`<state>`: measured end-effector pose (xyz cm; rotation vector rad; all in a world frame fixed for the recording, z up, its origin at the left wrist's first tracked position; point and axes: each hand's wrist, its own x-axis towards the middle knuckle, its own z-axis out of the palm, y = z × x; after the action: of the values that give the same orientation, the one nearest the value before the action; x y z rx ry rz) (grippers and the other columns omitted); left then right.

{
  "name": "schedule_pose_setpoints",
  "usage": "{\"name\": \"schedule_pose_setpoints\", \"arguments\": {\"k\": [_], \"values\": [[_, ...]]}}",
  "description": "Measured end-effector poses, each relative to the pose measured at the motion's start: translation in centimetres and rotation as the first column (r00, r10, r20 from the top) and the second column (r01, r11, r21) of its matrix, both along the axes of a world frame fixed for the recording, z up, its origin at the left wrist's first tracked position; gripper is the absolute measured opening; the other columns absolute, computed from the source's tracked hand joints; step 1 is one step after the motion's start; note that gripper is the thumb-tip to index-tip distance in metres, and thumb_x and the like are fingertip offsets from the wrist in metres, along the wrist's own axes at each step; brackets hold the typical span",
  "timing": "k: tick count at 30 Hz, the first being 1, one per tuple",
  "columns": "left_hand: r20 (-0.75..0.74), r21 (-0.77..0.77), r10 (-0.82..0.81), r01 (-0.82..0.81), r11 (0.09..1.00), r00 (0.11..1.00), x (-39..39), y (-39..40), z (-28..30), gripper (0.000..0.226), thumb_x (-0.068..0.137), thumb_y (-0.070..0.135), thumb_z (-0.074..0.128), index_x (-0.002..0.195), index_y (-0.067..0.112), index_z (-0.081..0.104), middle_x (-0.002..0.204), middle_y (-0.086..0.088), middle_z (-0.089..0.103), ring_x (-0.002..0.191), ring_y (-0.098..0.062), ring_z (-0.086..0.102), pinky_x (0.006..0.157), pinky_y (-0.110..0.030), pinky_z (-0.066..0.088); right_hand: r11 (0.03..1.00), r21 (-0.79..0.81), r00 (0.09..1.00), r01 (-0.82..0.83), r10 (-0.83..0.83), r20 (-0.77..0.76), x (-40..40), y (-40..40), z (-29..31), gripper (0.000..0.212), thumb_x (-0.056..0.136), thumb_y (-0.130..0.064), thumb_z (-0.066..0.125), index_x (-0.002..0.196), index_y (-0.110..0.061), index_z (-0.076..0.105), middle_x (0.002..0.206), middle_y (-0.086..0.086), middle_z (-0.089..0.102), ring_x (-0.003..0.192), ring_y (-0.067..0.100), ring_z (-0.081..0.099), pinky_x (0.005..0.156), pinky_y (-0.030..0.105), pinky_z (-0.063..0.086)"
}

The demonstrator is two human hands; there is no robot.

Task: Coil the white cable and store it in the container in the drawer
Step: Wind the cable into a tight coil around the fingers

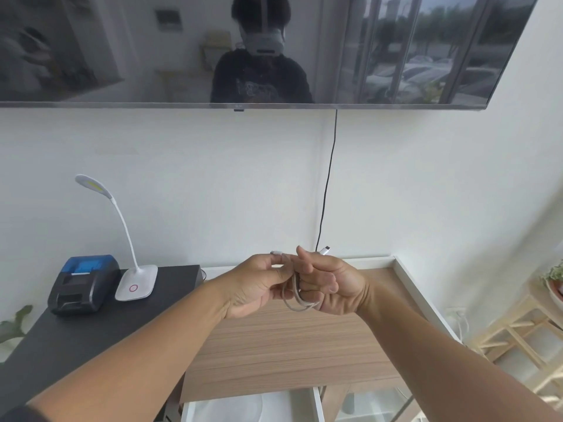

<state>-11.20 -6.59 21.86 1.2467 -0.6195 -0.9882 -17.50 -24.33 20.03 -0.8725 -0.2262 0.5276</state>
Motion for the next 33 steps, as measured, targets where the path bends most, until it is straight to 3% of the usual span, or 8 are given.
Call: {"name": "schedule_pose_setpoints", "arguments": {"k": [2,6,10,17,21,23,29,33], "values": [[-0.017,-0.013,-0.049,0.049,0.999,0.999,-0.1,0.0,-0.3,0.021,0.103,0.024,0.054,0.098,0.017,0.073,0.135,-0.035,0.057,0.116,-0.04,0.058,0.103,-0.052,0.039,0.997,-0.079,1.0,0.009,-0.007,0.025,0.2,-0.2,-0.3,0.038,0.105,-0.038,0.052,0.08,-0.012,0.062,0.043,-0.008,0.052,0.038,0.009,0.037,0.059,0.021,0.044],[-0.009,-0.061,-0.047,0.047,0.997,0.999,-0.5,-0.2,-1.6,0.025,0.107,0.021,0.049,0.087,0.016,0.065,0.11,-0.021,0.071,0.104,-0.036,0.061,0.095,-0.048,0.047,0.974,-0.226,0.997,0.032,-0.016,0.074,0.5,-0.4,-0.6,0.039,0.1,-0.042,0.06,0.076,-0.013,0.067,0.046,-0.005,0.057,0.051,0.012,0.058,0.066,0.025,0.048],[0.061,-0.021,0.04,-0.039,0.999,0.997,-1.2,-0.6,-2.7,0.028,0.105,0.022,0.048,0.078,0.019,0.058,0.092,-0.015,0.069,0.079,-0.026,0.057,0.068,-0.027,0.046,0.963,-0.269,0.999,0.031,-0.021,0.043,0.5,-0.8,-1.1,0.043,0.106,-0.037,0.045,0.079,-0.007,0.06,0.051,0.0,0.064,0.059,0.015,0.067,0.075,0.029,0.054],[0.11,0.056,0.114,-0.12,0.991,0.987,-1.3,-0.6,-4.2,0.024,0.106,0.01,0.041,0.085,0.011,0.054,0.084,-0.013,0.069,0.065,-0.015,0.056,0.059,-0.021,0.042,0.931,-0.352,0.996,0.092,-0.081,0.045,0.8,-0.3,-2.2,0.048,0.108,-0.033,0.042,0.069,-0.014,0.063,0.047,-0.001,0.061,0.062,0.016,0.065,0.073,0.027,0.051],[0.247,0.078,0.116,-0.139,0.987,0.962,-1.3,-0.5,-2.6,0.027,0.105,0.003,0.039,0.083,0.01,0.053,0.084,-0.015,0.07,0.067,-0.013,0.06,0.061,-0.016,0.048,0.918,-0.372,0.99,0.138,-0.129,0.048,1.3,-0.1,-1.9,0.051,0.106,-0.024,0.047,0.058,-0.01,0.06,0.038,0.002,0.054,0.047,0.015,0.06,0.067,0.029,0.049],[0.334,0.075,0.082,-0.113,0.991,0.939,-1.3,0.0,-0.8,0.022,0.104,0.004,0.039,0.086,0.007,0.051,0.085,-0.015,0.071,0.072,-0.015,0.062,0.064,-0.012,0.049,0.929,-0.353,0.993,0.11,-0.091,0.071,1.4,-0.1,-0.4,0.048,0.104,-0.026,0.05,0.063,-0.009,0.065,0.042,0.003,0.058,0.05,0.016,0.062,0.07,0.028,0.052],[0.545,-0.029,0.087,-0.085,0.996,0.834,-0.7,1.0,4.7,0.034,0.11,0.023,0.037,0.087,0.001,0.048,0.083,-0.017,0.065,0.086,-0.045,0.06,0.085,-0.047,0.05,0.95,-0.307,0.96,0.047,0.042,0.277,1.9,-0.7,4.8,0.04,0.1,-0.04,0.061,0.088,-0.005,0.076,0.065,0.008,0.073,0.08,0.026,0.068,0.083,0.033,0.053],[0.599,0.004,0.121,-0.154,0.988,0.792,-0.3,0.8,3.4,0.029,0.109,0.011,0.033,0.083,0.01,0.046,0.08,-0.012,0.068,0.078,-0.027,0.061,0.077,-0.027,0.047,0.937,-0.319,0.963,0.146,-0.062,0.261,2.4,0.2,3.8,0.039,0.094,-0.04,0.069,0.07,-0.009,0.072,0.05,0.004,0.066,0.067,0.022,0.066,0.071,0.029,0.051]]}}
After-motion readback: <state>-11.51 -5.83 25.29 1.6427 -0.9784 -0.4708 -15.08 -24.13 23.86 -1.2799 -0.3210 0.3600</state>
